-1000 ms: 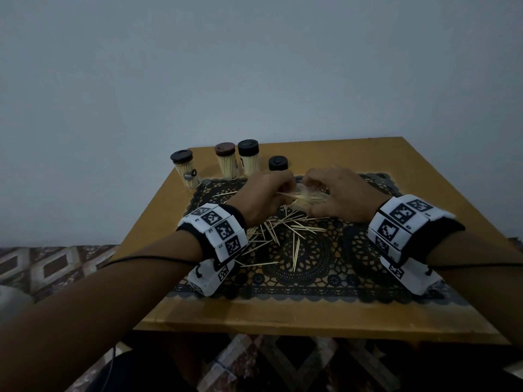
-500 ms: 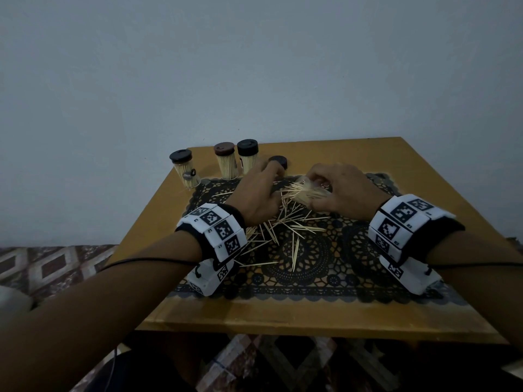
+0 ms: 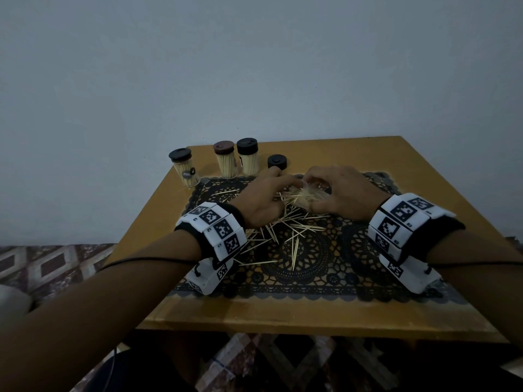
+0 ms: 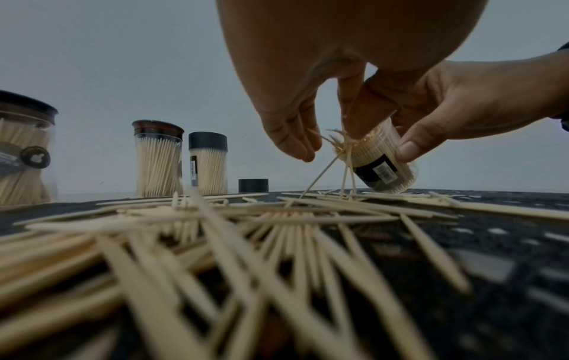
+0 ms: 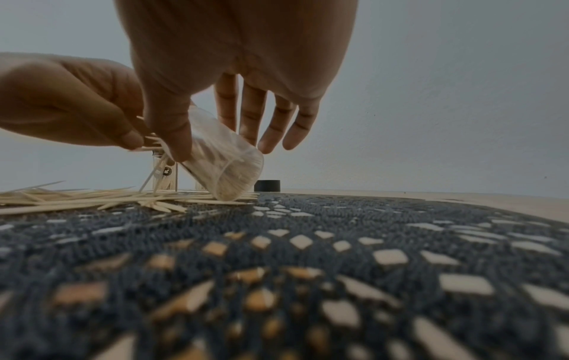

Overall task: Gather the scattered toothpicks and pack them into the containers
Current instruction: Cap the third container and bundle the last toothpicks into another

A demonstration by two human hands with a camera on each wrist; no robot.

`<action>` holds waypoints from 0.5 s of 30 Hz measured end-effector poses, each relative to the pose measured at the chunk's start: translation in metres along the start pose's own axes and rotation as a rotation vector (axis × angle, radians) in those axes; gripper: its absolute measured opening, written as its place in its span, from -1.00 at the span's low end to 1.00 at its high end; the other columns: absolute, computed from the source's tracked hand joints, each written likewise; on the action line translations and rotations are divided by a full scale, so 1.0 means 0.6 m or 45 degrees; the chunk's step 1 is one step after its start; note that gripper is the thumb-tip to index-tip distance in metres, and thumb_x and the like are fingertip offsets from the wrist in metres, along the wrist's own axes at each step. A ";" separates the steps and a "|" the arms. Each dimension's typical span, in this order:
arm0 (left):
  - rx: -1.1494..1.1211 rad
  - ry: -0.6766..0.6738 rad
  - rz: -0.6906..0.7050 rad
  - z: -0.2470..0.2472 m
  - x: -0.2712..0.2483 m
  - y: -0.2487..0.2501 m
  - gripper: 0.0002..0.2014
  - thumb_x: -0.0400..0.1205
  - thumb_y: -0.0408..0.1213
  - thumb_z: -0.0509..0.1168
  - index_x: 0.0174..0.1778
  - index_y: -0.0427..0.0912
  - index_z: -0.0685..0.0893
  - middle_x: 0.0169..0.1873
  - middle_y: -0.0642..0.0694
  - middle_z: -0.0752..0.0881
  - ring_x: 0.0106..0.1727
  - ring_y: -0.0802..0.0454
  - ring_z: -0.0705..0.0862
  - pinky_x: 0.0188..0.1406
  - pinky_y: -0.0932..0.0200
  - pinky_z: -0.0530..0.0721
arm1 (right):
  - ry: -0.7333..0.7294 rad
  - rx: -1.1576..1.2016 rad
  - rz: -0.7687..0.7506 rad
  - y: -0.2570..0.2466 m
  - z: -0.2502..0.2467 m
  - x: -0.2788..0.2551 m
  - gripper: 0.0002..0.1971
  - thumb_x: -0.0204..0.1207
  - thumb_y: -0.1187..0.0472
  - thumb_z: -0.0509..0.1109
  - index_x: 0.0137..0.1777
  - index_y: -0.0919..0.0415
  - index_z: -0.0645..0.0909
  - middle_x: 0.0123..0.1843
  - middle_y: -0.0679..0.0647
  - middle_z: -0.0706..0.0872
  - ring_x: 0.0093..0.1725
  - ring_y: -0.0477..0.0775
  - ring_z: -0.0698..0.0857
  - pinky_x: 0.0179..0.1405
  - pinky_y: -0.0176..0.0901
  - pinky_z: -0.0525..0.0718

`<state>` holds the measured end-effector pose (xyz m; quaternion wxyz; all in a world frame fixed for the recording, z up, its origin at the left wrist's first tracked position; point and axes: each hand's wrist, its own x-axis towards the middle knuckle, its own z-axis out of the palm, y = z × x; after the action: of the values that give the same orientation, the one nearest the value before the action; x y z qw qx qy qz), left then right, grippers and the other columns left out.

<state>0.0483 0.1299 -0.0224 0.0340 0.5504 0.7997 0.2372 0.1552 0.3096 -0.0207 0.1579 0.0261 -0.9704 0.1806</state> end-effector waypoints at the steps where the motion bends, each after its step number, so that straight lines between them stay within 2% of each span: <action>1: -0.001 -0.003 -0.018 0.001 0.000 -0.001 -0.55 0.50 -0.40 0.26 0.33 -0.07 0.59 0.16 -0.19 0.52 0.19 -0.11 0.50 0.20 -0.09 0.57 | -0.003 -0.006 -0.004 0.000 0.000 0.000 -0.60 0.33 0.06 0.63 0.15 0.08 0.66 -0.08 -0.10 0.67 -0.14 -0.07 0.57 -0.26 -0.28 0.35; 3: 0.022 0.008 -0.041 0.001 0.001 0.000 -0.66 0.54 -0.43 0.30 0.23 -0.12 0.60 0.12 -0.15 0.52 0.13 -0.05 0.49 0.18 -0.06 0.57 | 0.000 0.004 -0.010 0.000 0.001 0.000 -0.60 0.32 0.08 0.63 0.15 0.10 0.67 -0.07 -0.09 0.68 -0.13 -0.08 0.58 -0.26 -0.28 0.38; 5: 0.043 -0.002 -0.050 0.000 0.001 0.003 -0.77 0.57 -0.41 0.30 0.14 -0.20 0.61 0.07 -0.10 0.53 0.05 -0.01 0.49 0.10 0.00 0.55 | 0.016 0.021 -0.014 0.001 0.002 0.001 -0.60 0.31 0.11 0.64 0.14 0.12 0.67 -0.06 -0.05 0.71 -0.13 -0.08 0.60 -0.26 -0.38 0.41; 7: 0.010 -0.027 -0.040 -0.001 0.000 0.006 -0.73 0.59 -0.38 0.31 0.21 -0.21 0.59 0.09 -0.08 0.56 0.07 -0.02 0.53 0.03 0.09 0.52 | 0.031 0.017 -0.018 0.002 0.002 0.002 -0.61 0.31 0.11 0.64 0.12 0.13 0.67 -0.06 -0.03 0.72 -0.15 -0.09 0.59 -0.28 -0.41 0.41; 9: -0.006 -0.047 -0.025 0.000 0.001 0.004 -0.62 0.60 -0.35 0.30 0.36 -0.17 0.55 0.20 -0.10 0.56 0.10 0.00 0.53 0.06 0.15 0.49 | 0.034 0.020 -0.015 0.001 0.002 0.002 -0.61 0.30 0.12 0.64 0.11 0.13 0.67 -0.08 -0.04 0.71 -0.17 -0.09 0.59 -0.29 -0.40 0.40; 12: 0.041 -0.094 -0.045 0.001 0.003 0.001 -0.61 0.59 -0.33 0.31 0.37 -0.13 0.54 0.21 -0.13 0.55 0.03 0.03 0.47 -0.01 0.19 0.40 | 0.006 0.039 -0.018 -0.003 0.001 0.001 -0.60 0.28 0.13 0.64 0.11 0.13 0.67 -0.08 -0.02 0.72 -0.16 -0.01 0.64 -0.27 -0.23 0.54; 15: -0.016 -0.074 -0.036 0.000 0.001 0.000 -0.70 0.59 -0.31 0.33 0.25 -0.13 0.56 0.15 -0.15 0.58 0.03 -0.01 0.52 0.00 0.11 0.49 | 0.002 0.050 -0.002 -0.002 0.002 0.000 -0.58 0.28 0.15 0.63 0.13 0.12 0.64 -0.04 0.01 0.69 -0.16 0.02 0.64 -0.26 -0.16 0.58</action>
<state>0.0479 0.1304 -0.0226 0.0641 0.5455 0.8046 0.2257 0.1549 0.3080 -0.0210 0.1583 0.0299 -0.9666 0.1995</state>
